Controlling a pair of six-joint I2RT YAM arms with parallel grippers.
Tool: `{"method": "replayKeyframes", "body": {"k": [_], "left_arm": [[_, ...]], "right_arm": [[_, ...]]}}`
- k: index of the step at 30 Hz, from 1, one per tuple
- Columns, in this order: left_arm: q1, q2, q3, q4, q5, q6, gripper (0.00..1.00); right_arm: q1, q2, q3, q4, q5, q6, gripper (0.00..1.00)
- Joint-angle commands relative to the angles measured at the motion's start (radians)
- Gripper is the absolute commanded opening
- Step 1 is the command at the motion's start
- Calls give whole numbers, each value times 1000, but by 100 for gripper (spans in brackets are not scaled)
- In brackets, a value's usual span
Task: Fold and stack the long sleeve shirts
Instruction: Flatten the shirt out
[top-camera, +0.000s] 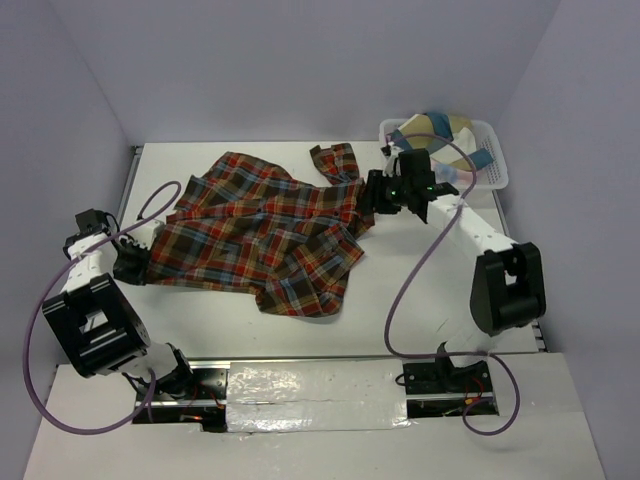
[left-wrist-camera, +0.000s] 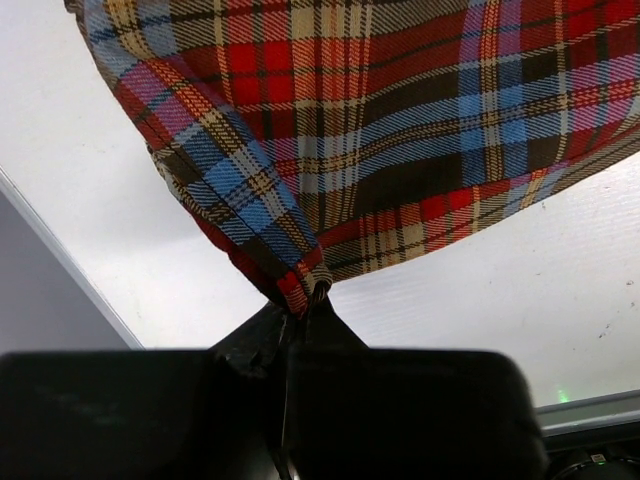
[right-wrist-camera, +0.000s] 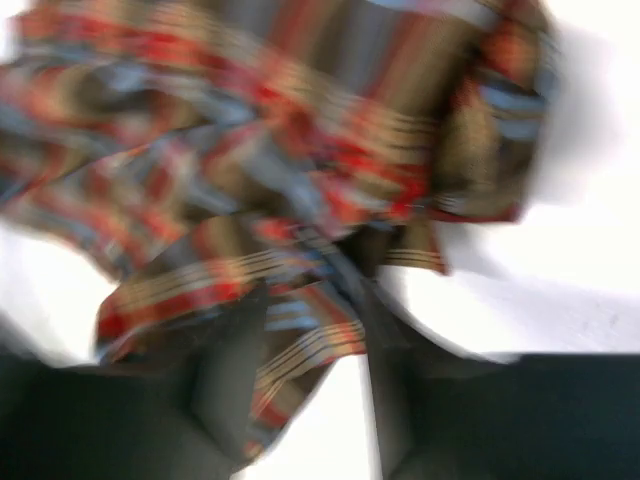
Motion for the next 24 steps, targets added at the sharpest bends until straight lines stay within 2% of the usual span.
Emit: {"method": "replayKeyframes", "body": {"k": [1, 2, 4, 10, 17, 19, 21, 22, 23, 24], "left_arm": [[8, 16, 17, 8, 28, 1, 3], [8, 16, 27, 6, 30, -1, 4], [8, 14, 31, 3, 34, -5, 4], [8, 13, 40, -9, 45, -13, 4], [8, 20, 53, -7, 59, -31, 4], [8, 20, 53, -6, 63, -36, 4], [8, 19, 53, -4, 67, -38, 4], [8, 19, 51, -4, 73, -38, 4], [9, 17, 51, -4, 74, -36, 4], [9, 17, 50, -4, 77, -41, 4]], "right_arm": [[30, 82, -20, 50, 135, 131, 54], [31, 106, -16, 50, 155, 145, 64], [33, 130, -23, 60, 213, 215, 71], [8, 189, -49, 76, 318, 321, 70], [2, 271, -54, 135, 261, 335, 68], [2, 298, -51, 169, 228, 340, 65], [2, 306, -57, 206, 201, 341, 55], [2, 305, -62, 235, 200, 341, 48], [1, 299, -62, 241, 204, 338, 30], [2, 291, -60, 244, 223, 331, 21]]}}
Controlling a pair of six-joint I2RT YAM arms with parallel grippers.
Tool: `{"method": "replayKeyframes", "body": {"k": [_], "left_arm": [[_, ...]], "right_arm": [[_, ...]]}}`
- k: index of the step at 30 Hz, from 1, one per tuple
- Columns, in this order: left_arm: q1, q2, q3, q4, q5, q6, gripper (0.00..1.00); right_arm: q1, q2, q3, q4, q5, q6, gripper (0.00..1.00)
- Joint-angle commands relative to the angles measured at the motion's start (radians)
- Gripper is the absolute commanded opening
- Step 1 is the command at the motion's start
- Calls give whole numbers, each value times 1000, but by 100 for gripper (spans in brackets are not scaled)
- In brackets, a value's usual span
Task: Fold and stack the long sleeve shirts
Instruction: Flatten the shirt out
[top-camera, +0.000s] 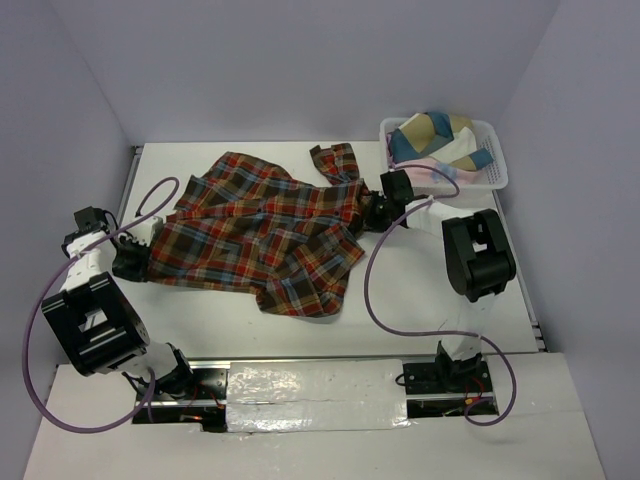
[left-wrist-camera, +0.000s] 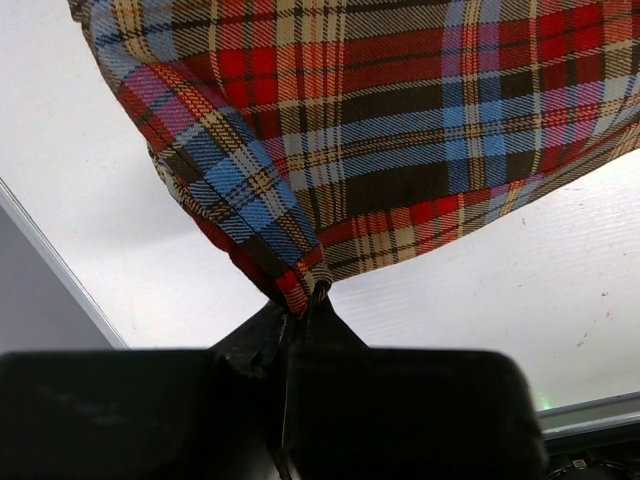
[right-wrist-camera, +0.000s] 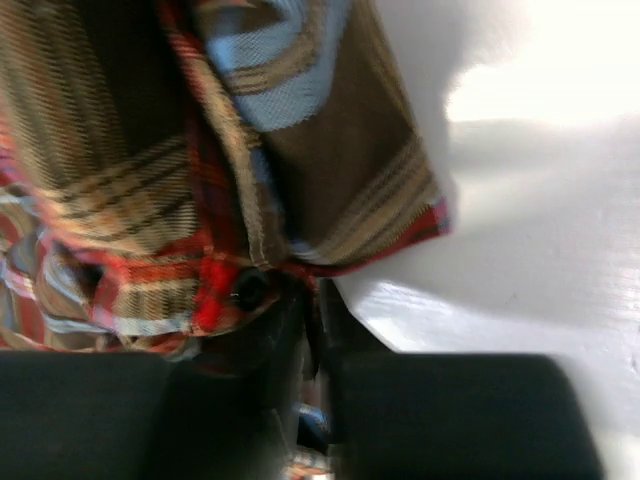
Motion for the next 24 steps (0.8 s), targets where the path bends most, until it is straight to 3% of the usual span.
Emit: {"method": "replayKeyframes", "body": {"k": [1, 2, 7, 10, 12, 13, 16, 21, 24], "left_arm": [[7, 5, 28, -1, 44, -13, 4], [7, 3, 28, -2, 49, -13, 4], [7, -3, 33, -17, 87, -17, 3], [7, 5, 34, -18, 129, -28, 3], [7, 8, 36, -10, 149, -42, 3], [6, 11, 36, -5, 155, -45, 3], [1, 9, 31, -1, 164, -50, 3], [-2, 3, 19, -7, 160, -40, 3], [0, 6, 16, -2, 155, -37, 3]], "right_arm": [[-3, -27, -1, 94, 18, -3, 11], [-1, -64, -1, 82, 44, -9, 0], [5, -253, -2, -77, 350, -140, 0], [63, -366, 48, -160, 520, -292, 0], [165, -389, 113, -228, 605, -368, 0], [207, -367, 136, -254, 686, -421, 0], [333, -261, 225, -380, 721, -425, 0], [426, -31, 398, -562, 658, -386, 7], [504, 74, 518, -564, 577, -449, 12]]}}
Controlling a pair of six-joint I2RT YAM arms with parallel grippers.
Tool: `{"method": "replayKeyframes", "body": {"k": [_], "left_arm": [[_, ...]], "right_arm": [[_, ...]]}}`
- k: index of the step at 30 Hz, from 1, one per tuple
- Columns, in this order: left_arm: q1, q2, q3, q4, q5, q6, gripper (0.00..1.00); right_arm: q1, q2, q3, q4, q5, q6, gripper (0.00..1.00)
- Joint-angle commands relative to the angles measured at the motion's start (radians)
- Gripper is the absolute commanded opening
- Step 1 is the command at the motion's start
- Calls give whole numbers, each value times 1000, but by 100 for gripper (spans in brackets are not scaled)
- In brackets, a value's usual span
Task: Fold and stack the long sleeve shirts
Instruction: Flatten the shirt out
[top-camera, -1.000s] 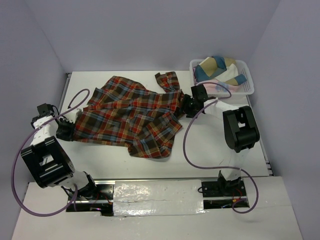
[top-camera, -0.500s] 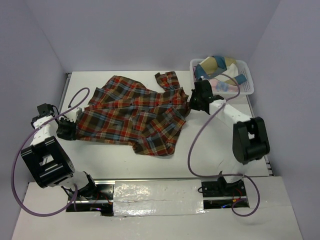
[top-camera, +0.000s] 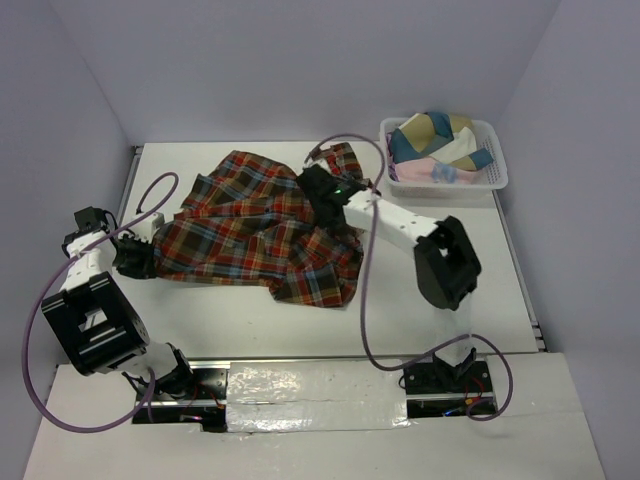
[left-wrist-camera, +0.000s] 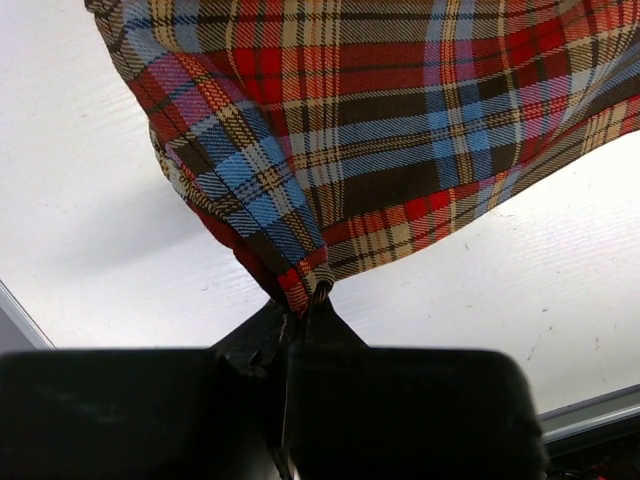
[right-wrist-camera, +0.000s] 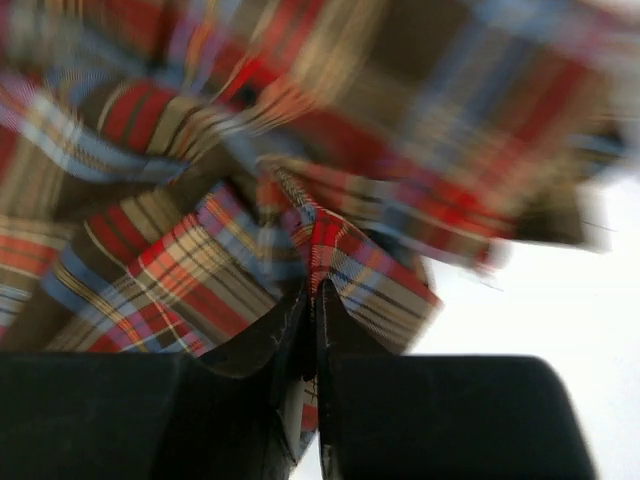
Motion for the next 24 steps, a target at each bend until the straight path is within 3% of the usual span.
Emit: {"method": "replayKeyframes", "body": {"k": [1, 5, 7, 8, 9, 11, 12, 15, 16, 17, 19, 20, 21, 22, 24], "left_arm": [[-1, 6, 15, 2, 31, -7, 3], [0, 12, 23, 6, 42, -18, 3], [0, 13, 23, 5, 42, -19, 3], [-1, 15, 24, 5, 39, -18, 3], [-1, 15, 23, 3, 36, -16, 3], [-1, 15, 17, 6, 26, -11, 4], [-1, 18, 12, 8, 25, -11, 4], [-1, 27, 11, 15, 23, -16, 5], [0, 29, 11, 19, 23, -18, 5], [-1, 33, 12, 22, 28, -22, 5], [-1, 36, 15, 25, 31, -27, 5], [-1, 36, 15, 25, 34, -28, 5], [-1, 38, 14, 26, 32, -28, 5], [-1, 41, 14, 28, 34, -28, 5], [-1, 42, 15, 31, 31, -28, 6]], "right_arm": [[82, 71, 111, -97, -47, -86, 15], [137, 150, 249, -45, -117, -161, 25], [135, 168, 288, -46, -201, -175, 37], [134, 168, 285, -40, -220, -203, 46], [134, 145, 273, -30, -237, -214, 61], [131, 93, 185, 37, -290, -244, 78], [128, 22, 112, 64, -339, -258, 99], [88, -101, 1, 174, -437, -241, 100], [65, -190, -83, 208, -535, -190, 100], [-5, -235, -132, 284, -586, -142, 99], [-103, -363, -297, 378, -698, -38, 85], [-212, -396, -359, 468, -787, 74, 63], [-260, -421, -458, 495, -795, 125, 14], [-297, -453, -494, 503, -785, 160, 0], [-378, -455, -562, 475, -777, 173, 1]]}}
